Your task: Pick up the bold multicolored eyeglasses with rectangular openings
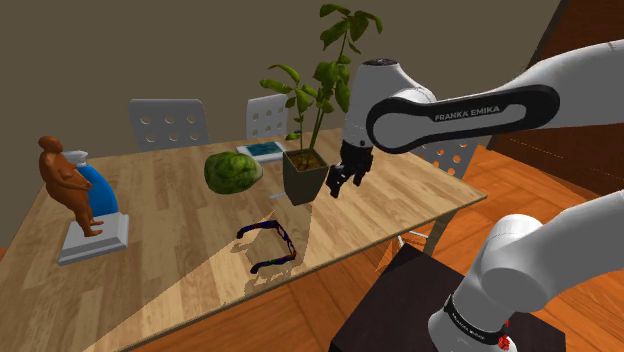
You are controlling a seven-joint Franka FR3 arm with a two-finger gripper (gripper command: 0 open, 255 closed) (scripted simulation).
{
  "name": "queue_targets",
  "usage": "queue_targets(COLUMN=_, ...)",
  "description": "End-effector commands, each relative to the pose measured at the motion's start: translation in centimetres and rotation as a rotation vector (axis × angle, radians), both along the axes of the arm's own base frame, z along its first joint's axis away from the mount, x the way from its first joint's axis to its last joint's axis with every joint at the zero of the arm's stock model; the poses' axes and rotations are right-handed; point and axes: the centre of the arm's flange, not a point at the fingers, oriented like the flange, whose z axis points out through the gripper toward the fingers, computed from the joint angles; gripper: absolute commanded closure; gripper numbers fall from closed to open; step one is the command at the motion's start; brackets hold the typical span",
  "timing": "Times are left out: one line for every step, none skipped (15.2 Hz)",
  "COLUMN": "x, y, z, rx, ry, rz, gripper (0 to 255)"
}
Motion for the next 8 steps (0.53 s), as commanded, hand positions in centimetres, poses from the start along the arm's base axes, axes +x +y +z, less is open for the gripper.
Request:
queue_targets(x=1.7, y=1.2, z=-2.0, rx=0.009, ry=-0.001, rz=-0.019, gripper=0)
queue_targets(x=2.4, y=1.7, z=-3.0, rx=0.013, ry=-0.001, rz=-0.028, gripper=0)
queue_targets(x=3.1, y=2.2, z=-4.0, rx=0.017, ry=-0.001, rz=-0.036, gripper=0)
queue_targets(x=3.8, y=2.7, z=-5.0, rx=0.021, ry=-0.001, rz=-0.045, gripper=0)
queue_targets(x=4.5, y=3.2, z=-5.9, rx=0.025, ry=0.0, rz=-0.054, gripper=0)
queue_targets(x=5.2, y=3.7, z=-6.9, rx=0.029, ry=0.0, rz=-0.062, gripper=0)
queue_targets(x=5.9, y=4.2, z=-7.9, rx=0.033, ry=0.0, rz=-0.071, gripper=0)
queue_targets(x=6.6, y=4.7, z=-8.9, rx=0.037, ry=0.0, rz=-0.08, gripper=0)
